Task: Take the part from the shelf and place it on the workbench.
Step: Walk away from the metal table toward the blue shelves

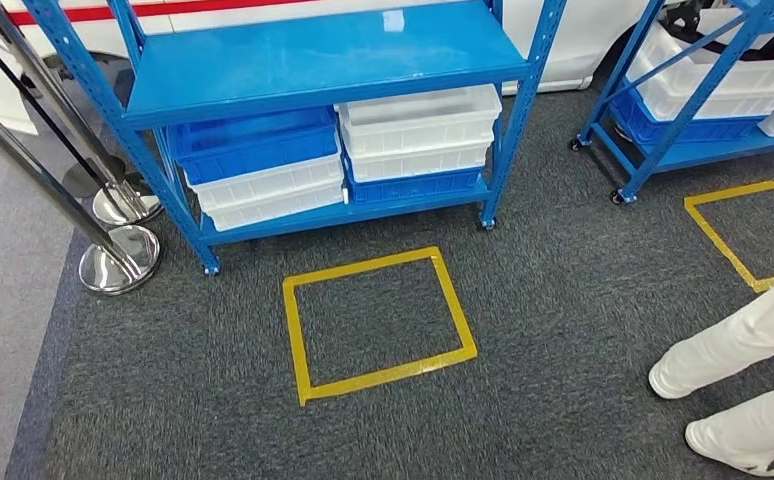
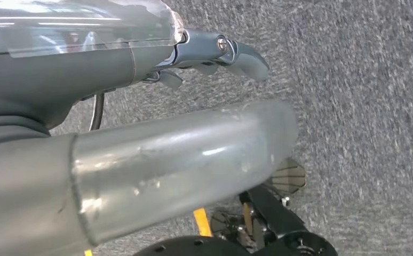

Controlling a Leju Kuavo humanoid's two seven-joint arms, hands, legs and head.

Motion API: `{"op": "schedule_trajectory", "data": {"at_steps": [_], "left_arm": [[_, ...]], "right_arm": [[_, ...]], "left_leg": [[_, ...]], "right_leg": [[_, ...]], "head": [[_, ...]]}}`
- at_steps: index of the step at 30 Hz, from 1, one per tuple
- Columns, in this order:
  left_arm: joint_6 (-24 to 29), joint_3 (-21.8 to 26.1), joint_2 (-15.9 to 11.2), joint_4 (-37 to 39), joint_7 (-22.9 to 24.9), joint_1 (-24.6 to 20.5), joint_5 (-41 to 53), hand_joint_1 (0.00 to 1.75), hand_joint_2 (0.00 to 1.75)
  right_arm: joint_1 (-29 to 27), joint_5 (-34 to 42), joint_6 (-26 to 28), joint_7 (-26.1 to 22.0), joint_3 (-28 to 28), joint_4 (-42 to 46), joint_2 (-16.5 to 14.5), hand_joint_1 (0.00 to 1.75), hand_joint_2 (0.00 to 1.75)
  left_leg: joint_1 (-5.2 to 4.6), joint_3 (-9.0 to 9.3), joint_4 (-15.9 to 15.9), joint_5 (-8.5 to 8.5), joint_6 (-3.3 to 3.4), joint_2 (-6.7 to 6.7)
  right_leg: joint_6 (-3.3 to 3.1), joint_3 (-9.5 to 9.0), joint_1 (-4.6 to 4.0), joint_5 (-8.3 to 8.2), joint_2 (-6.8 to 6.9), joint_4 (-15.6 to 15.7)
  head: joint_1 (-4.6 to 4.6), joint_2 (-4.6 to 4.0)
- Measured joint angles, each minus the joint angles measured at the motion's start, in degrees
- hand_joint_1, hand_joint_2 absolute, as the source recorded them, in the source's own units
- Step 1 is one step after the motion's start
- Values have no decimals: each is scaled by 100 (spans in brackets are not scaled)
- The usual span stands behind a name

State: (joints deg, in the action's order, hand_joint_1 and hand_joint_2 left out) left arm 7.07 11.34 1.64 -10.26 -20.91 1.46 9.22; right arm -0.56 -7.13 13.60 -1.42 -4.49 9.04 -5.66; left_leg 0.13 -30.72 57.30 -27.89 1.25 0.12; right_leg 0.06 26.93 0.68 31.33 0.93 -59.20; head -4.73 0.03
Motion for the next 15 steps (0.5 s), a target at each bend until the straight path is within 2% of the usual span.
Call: {"op": "schedule_trajectory", "data": {"at_steps": [1, 2, 3, 5, 6, 7, 8, 9, 11, 12, 13, 14, 15], "left_arm": [[1, 1, 3, -1, 0, 10, 0, 0, 0], [3, 1, 7, -1, -1, 11, 0, 0, 0], [7, 1, 11, -2, -1, 12, 0, 0, 0], [11, 2, 16, -2, 0, 8, 0, 0, 0], [13, 2, 17, -2, 1, 9, -1, 0, 0], [14, 3, 20, -2, 2, 13, -1, 0, 0], [14, 3, 24, -2, 3, 17, -2, 0, 0], [15, 3, 29, -2, 3, 22, -2, 0, 0], [14, 3, 41, 4, 5, 28, -2, 0, 0], [14, 3, 44, 8, 7, 20, -2, 0, 0], [14, 3, 46, 10, 8, 8, -3, 0, 0], [15, 3, 46, 11, 8, -13, -3, 0, 0], [15, 3, 47, 11, 8, -37, -4, 0, 0]], "right_arm": [[6, 0, 0, 3, -2, 1, -1, 0, 0], [10, 0, 1, 5, -4, 2, -1, 0, 0], [8, 1, 1, 8, -7, 3, 0, 0, 0], [3, 2, 0, 8, -14, 3, 0, 0, 0], [-1, 2, -1, 8, -16, 3, 0, 0, 0], [-8, 2, 0, 8, -19, 3, 0, 0, 0], [-20, 2, 1, 7, -21, 3, 1, 0, 0], [-41, 3, 1, 5, -24, 2, 3, 0, 0], [-94, 5, 2, 3, -28, -8, 10, 0, 0], [-100, 8, 2, 2, -30, -9, 12, 0, 0], [-97, 9, 2, 0, -31, -10, 13, 0, 0], [-82, 10, 2, -2, -32, -7, 11, 0, 0], [-69, 11, 2, -4, -32, -3, 8, 0, 0]], "left_leg": [[13, 95, -53, -15, 39, -13], [22, 194, -93, -38, 71, -22], [28, 264, -121, -73, 91, -23], [30, 381, -130, -182, 108, -33], [31, 452, -130, -248, 105, -43], [34, 538, -131, -325, 100, -56], [37, 639, -131, -409, 90, -71], [41, 750, -132, -502, 77, -83], [33, 951, -131, -695, 26, -106], [26, 1032, -156, -778, -15, -112], [18, 1109, -176, -821, -59, -116], [15, 1136, -152, -793, -106, -119], [18, 1093, -14, -697, -141, -113]], "right_leg": [[32, 40, 5, -23, -14, -158], [54, 167, 8, -4, -32, -389], [72, 386, 13, 60, -52, -706], [102, 931, 12, 316, -71, -1324], [112, 1155, 14, 447, -71, -1493], [116, 1300, 15, 514, -71, -1502], [109, 1366, 15, 469, -71, -1352], [95, 1379, 13, 271, -71, -1077], [41, 1359, -7, -415, -76, -515], [4, 1339, -21, -673, -80, -367], [-39, 1312, -36, -795, -88, -308], [-86, 1260, -44, -741, -93, -295], [-130, 1183, -35, -708, -97, -252]], "head": [[-2, 0], [-2, 1], [-3, 1], [-2, 1], [-3, 1], [-3, 1], [-3, 1], [-3, 0], [-3, 0], [-2, 1], [-1, 1], [1, 2], [2, 2]]}}
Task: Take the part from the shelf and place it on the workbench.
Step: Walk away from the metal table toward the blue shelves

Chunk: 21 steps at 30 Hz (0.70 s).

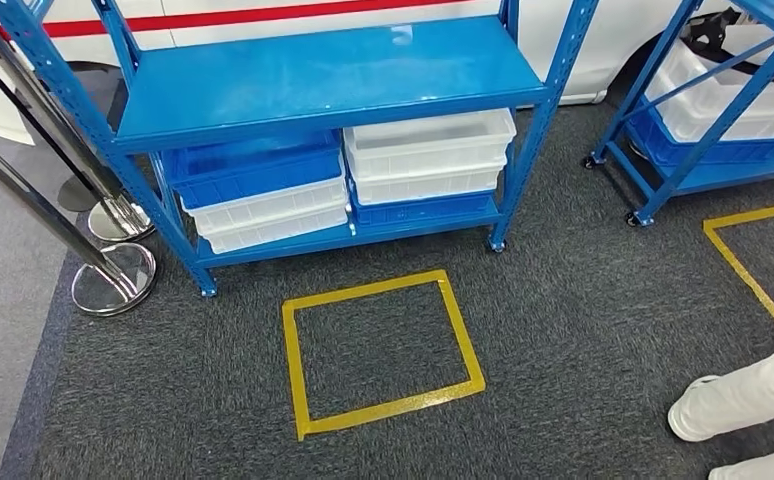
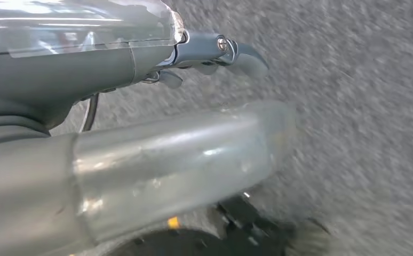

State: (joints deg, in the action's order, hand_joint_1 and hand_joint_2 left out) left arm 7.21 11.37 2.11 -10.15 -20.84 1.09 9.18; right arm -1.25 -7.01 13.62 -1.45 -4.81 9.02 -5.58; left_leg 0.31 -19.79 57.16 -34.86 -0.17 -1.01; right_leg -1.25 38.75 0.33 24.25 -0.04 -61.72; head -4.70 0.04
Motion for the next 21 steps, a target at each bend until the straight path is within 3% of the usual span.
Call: {"op": "schedule_trajectory", "data": {"at_steps": [2, 3, 4, 5, 7, 8, 9, 12, 13, 14, 16, 18, 19, 21], "left_arm": [[0, -1, 10, 1, -3, -28, 1, 0, 0], [0, -1, 16, 1, -3, -34, 2, 0, 0], [1, -1, 20, 1, -2, -32, 3, 0, 0], [2, 0, 20, 1, -1, -30, 2, 0, 0], [4, 1, 20, 1, 3, -14, 3, 0, 0], [5, 1, 20, 1, 5, -2, 3, 0, 0], [6, 1, 21, 1, 7, 14, 4, 0, 0], [14, 3, 17, 13, 10, 61, 5, 0, 0], [16, 4, 15, 17, 11, 65, 5, 0, 0], [18, 5, 15, 20, 11, 58, 7, 0, 0], [17, 6, 16, 19, 9, 36, 13, 0, 0], [17, 6, 18, 19, 7, 21, 20, 0, 0], [17, 6, 19, 19, 7, 19, 23, 0, 0], [17, 6, 19, 19, 7, 11, 24, 0, 0]], "right_arm": [[4, 2, 4, -2, -1, 2, 0, 0, 0], [8, 4, 6, -3, -2, 3, 1, 0, 0], [10, 5, 8, -3, -2, 3, 3, 0, 0], [11, 5, 8, -3, -2, 3, 3, 0, 0], [10, 6, 7, -3, -3, 3, 1, 0, 0], [9, 6, 7, -3, -3, 3, 0, 0, 0], [8, 6, 7, -3, -3, 2, -1, 0, 0], [1, 8, 5, -3, -5, -7, -6, 0, 0], [10, 9, 5, -3, -5, -8, -8, 0, 0], [27, 11, 3, -4, -6, -6, -9, 0, 0], [54, 14, 1, -5, -7, -1, -9, 0, 0], [75, 15, 1, -6, -7, 2, -9, 0, 0], [82, 15, 1, -6, -7, 2, -9, 0, 0], [88, 15, 0, -8, -7, 3, -10, 0, 0]], "left_leg": [[9, -375, 679, 302, -57, 20], [16, -651, 1084, 338, -81, 34], [21, -924, 1407, 230, -103, 46], [26, -1157, 1596, -13, -120, 53], [29, -1475, 1601, -547, -132, 58], [29, -1560, 1445, -631, -120, 60], [27, -1608, 1192, -492, -96, 62], [-19, -1670, 379, 736, 26, 86], [-41, -1674, 262, 983, 68, 89], [-56, -1651, 226, 1036, 110, 86], [-45, -1512, 149, 998, 197, 70], [-26, -1349, 57, 947, 274, 64], [-26, -1286, 35, 903, 300, 66], [-26, -1153, 25, 785, 322, 60]], "right_leg": [[-73, -205, 25, 85, 6, 135], [-95, -329, 36, 130, 9, 208], [-110, -460, 36, 188, 12, 270], [-117, -591, 34, 256, 9, 322], [-113, -854, 36, 414, -12, 379], [-106, -976, 36, 499, -22, 388], [-96, -1096, 34, 591, -29, 392], [-30, -1335, 13, 851, -45, 383], [6, -1393, 8, 908, -53, 374], [51, -1441, 2, 926, -59, 353], [121, -1423, 12, 856, -52, 165], [159, -1111, 24, 830, -40, -379], [174, -884, 33, 925, -35, -711], [217, -445, 45, 1305, -29, -1181]], "head": [[3, -1], [4, -1], [4, -1], [5, 0], [5, -1], [5, -1], [4, -2], [3, -2], [4, -1], [4, -1], [5, -1], [2, -1], [1, -1], [1, -2]]}}
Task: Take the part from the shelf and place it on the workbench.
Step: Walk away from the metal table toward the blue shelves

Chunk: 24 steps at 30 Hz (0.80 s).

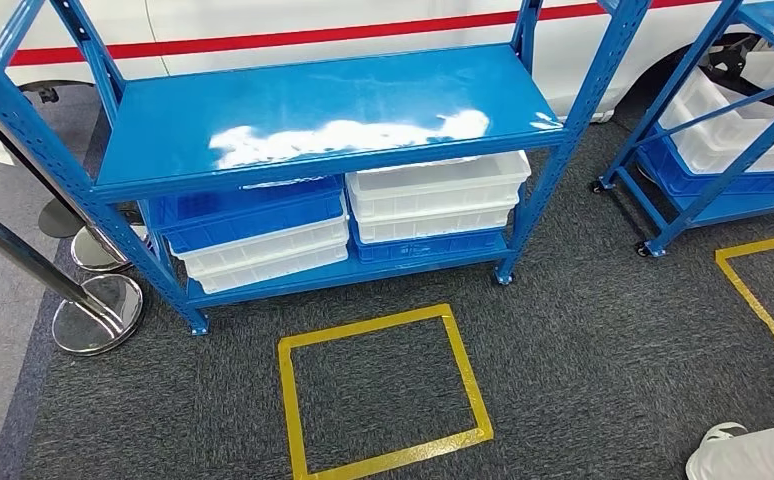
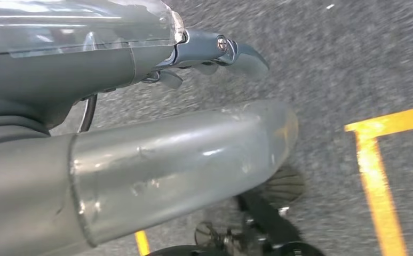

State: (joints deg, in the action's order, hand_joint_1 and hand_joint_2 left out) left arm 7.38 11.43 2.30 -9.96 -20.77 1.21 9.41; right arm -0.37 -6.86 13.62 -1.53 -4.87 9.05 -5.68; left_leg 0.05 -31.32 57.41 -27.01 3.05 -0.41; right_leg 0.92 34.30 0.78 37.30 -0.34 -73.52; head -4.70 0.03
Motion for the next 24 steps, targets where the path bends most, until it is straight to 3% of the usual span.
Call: {"op": "schedule_trajectory", "data": {"at_steps": [1, 2, 3, 6, 7, 8, 11, 13, 15, 16, 17, 18, 20, 21, 22, 24], "left_arm": [[-1, 0, 1, -1, -1, -2, 1, 0, 0], [-1, 0, 2, -1, -2, -5, 1, 0, 0], [-2, 0, 3, 0, -4, -1, 2, 0, 0], [-5, 0, 18, 9, -7, 2, 20, 0, 0], [-5, 0, 22, 13, -8, -12, 28, 0, 0], [-7, 0, 24, 16, -9, -30, 34, 0, 0], [-9, 1, 21, 16, -14, -56, 40, 0, 0], [-4, 3, 22, 16, -14, -62, 38, 0, 0], [1, 4, 23, 16, -14, -58, 38, 0, 0], [5, 5, 22, 16, -13, -52, 39, 0, 0], [10, 5, 21, 16, -13, -44, 40, 0, 0], [17, 6, 21, 16, -13, -36, 43, 0, 0], [34, 8, 19, 16, -12, -19, 46, 0, 0], [42, 10, 16, 16, -10, -12, 48, 0, 0], [48, 13, 14, 16, -8, -13, 48, 0, 0], [54, 20, 11, 16, 0, -22, 45, 0, 0]], "right_arm": [[-5, 0, -1, -2, 0, 0, 1, 0, 0], [-11, -1, -1, -5, 0, 0, 1, 0, 0], [-19, -8, -4, -7, 0, 0, 3, 0, 0], [-91, -81, -28, -9, 1, -11, 22, 0, 0], [-102, -115, -48, -3, 5, -16, 30, 0, 0], [-103, -141, -67, 4, 10, -19, 35, 0, 0], [-88, -152, -90, 13, 19, -16, 32, 0, 0], [-83, -109, -70, 4, 16, -15, 32, 0, 0], [-69, -76, -60, -4, 13, -13, 36, 0, 0], [-64, -68, -60, -7, 11, -11, 36, 0, 0], [-62, -64, -61, -7, 11, -11, 35, 0, 0], [-61, -62, -62, -7, 11, -11, 33, 0, 0], [-60, -61, -63, -8, 10, -11, 27, 0, 0], [-60, -60, -63, -9, 10, -11, 24, 0, 0], [-56, -57, -62, -10, 9, -11, 22, 0, 0], [-45, -52, -60, -11, 8, -10, 22, 0, 0]], "left_leg": [[0, 83, 0, -69, -2, -10], [0, 178, 0, -141, -11, -25], [0, 281, 0, -217, -28, -47], [-2, 478, 14, -429, -108, -125], [4, 494, 9, -477, -141, -155], [4, 512, 23, -492, -175, -182], [12, 442, 282, -420, -277, -166], [29, 110, 839, -509, -339, -70], [48, -335, 1432, -819, -388, -20], [57, -501, 1581, -944, -405, -11], [61, -592, 1572, -959, -410, -4], [64, -602, 1392, -835, -406, 1], [56, -474, 714, -256, -360, 12], [41, -417, 430, -43, -327, 22], [26, -378, 261, 112, -291, 27], [1, -359, 208, 137, -229, 23]], "right_leg": [[17, 143, 4, 149, 1, -57], [25, 223, 5, 191, 2, 22], [24, 242, 3, 79, -1, 239], [-30, 199, -22, -872, -182, 1095], [-66, 192, -36, -1095, -223, 1235], [-107, 186, -52, -1171, -221, 1283], [-234, 9, -46, -1104, -97, 1410], [-295, -159, -30, -1038, -39, 1503], [-314, -292, -30, -945, 1, 1534], [-311, -358, -30, -895, 14, 1536], [-305, -431, -29, -842, 23, 1534], [-297, -511, -29, -789, 29, 1534], [-269, -666, -30, -676, 36, 1530], [-244, -713, -36, -625, 32, 1525], [-213, -738, -43, -578, 28, 1519], [-143, -761, -54, -513, 23, 1533]], "head": [[0, -1], [0, 0], [0, 0], [1, -1], [2, 0], [3, 0], [4, 0], [5, -1], [6, -1], [7, -1], [7, -1], [7, -1], [5, -1], [5, -1], [5, -1], [7, 0]]}}
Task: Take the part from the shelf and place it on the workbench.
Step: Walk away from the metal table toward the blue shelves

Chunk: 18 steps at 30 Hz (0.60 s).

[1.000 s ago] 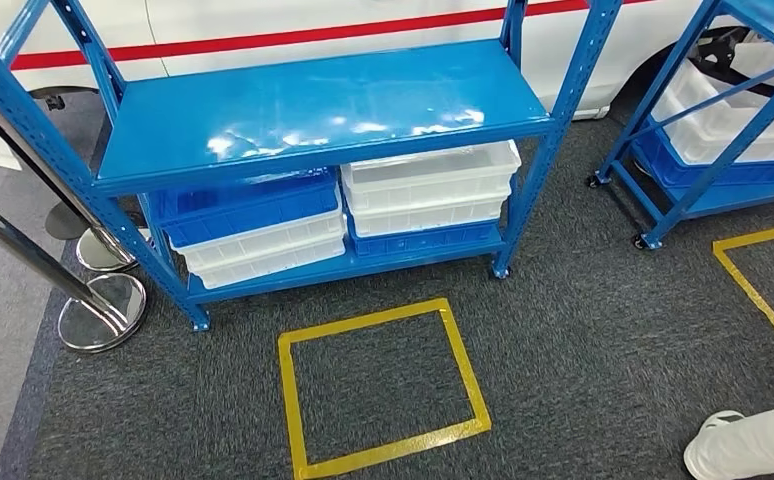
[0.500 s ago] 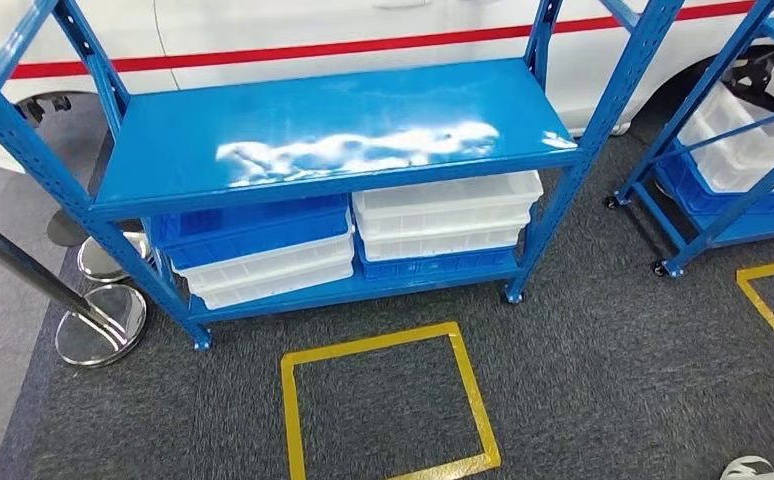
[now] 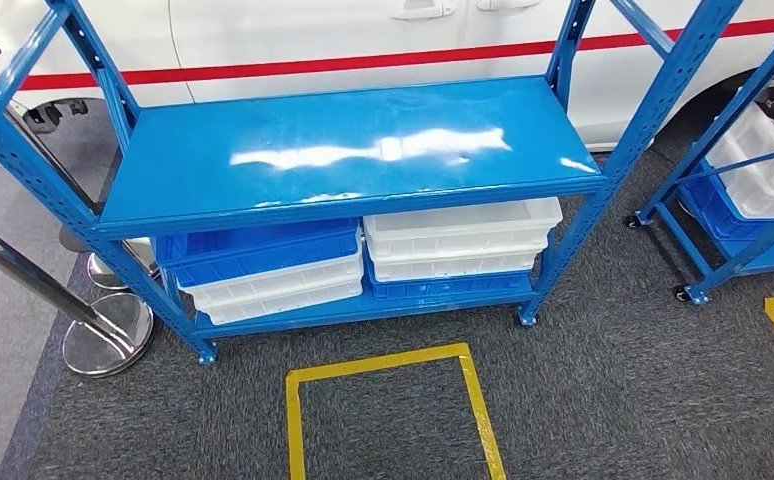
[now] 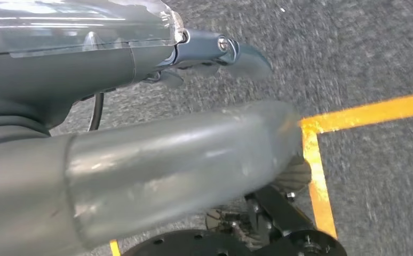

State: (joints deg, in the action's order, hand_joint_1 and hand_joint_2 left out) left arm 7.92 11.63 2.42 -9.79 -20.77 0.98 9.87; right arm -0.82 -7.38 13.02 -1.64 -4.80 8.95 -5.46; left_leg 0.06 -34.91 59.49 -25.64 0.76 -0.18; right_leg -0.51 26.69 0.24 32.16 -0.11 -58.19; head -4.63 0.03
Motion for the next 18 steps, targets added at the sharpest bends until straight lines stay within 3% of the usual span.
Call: {"op": "schedule_trajectory", "data": {"at_steps": [3, 4, 6, 7, 8, 9, 11, 12, 14, 18], "left_arm": [[2, 9, 4, 0, 5, -11, -5, 0, 0], [2, 11, 6, 0, 7, -14, -5, 0, 0], [2, 15, 8, 0, 14, -15, -5, 0, 0], [2, 16, 8, 0, 18, -15, -5, 0, 0], [2, 17, 8, 0, 21, -15, -5, 0, 0], [2, 19, 8, 0, 21, -15, -5, 0, 0], [2, 21, 10, 0, 22, -9, -5, 0, 0], [2, 23, 11, 0, 23, -7, -5, 0, 0], [2, 33, 12, 0, 28, -8, -5, 0, 0], [2, 54, 14, 0, 30, -24, -5, 0, 0]], "right_arm": [[28, 2, 1, 0, -1, 7, 2, 0, 0], [34, 2, 1, 0, -2, 8, 3, 0, 0], [32, 2, -1, 0, -2, 8, 3, 0, 0], [32, 2, -1, 1, -3, 8, 2, 0, 0], [30, 3, -2, 1, -3, 8, 2, 0, 0], [27, 3, -2, 1, -3, 8, 3, 0, 0], [17, 5, -2, 1, -4, 8, 8, 0, 0], [12, 5, -2, 2, -5, 7, 10, 0, 0], [14, 6, -2, 4, -7, 5, 12, 0, 0], [21, 6, -2, 4, -8, 6, 12, 0, 0]], "left_leg": [[42, 102, -112, 42, 92, -12], [57, 137, -150, 38, 124, -11], [52, 170, -168, 4, 172, -10], [50, 187, -165, -20, 183, -14], [48, 213, -161, -47, 185, -20], [49, 249, -154, -76, 179, -30], [53, 320, -133, -146, 143, -44], [44, 341, -112, -184, 111, -48], [25, 349, -97, -228, 40, -50], [35, 321, 26, -346, -92, -36]], "right_leg": [[86, -8, 2, 161, 8, -120], [109, 105, 8, 295, 8, -362], [144, 549, 25, 597, 7, -1118], [161, 764, 35, 654, 7, -1424], [173, 901, 45, 597, 7, -1557], [179, 929, 54, 418, 8, -1466], [167, 737, 67, -89, 7, -815], [150, 625, 61, -258, 4, -483], [101, 529, 45, -352, -5, -175], [-40, 493, 53, -355, 6, -102]], "head": [[-1, 0], [-3, -1], [-2, -1], [-3, -1], [-2, -1], [-2, -1], [-2, -1], [-2, -1], [-1, -1], [0, 0]]}}
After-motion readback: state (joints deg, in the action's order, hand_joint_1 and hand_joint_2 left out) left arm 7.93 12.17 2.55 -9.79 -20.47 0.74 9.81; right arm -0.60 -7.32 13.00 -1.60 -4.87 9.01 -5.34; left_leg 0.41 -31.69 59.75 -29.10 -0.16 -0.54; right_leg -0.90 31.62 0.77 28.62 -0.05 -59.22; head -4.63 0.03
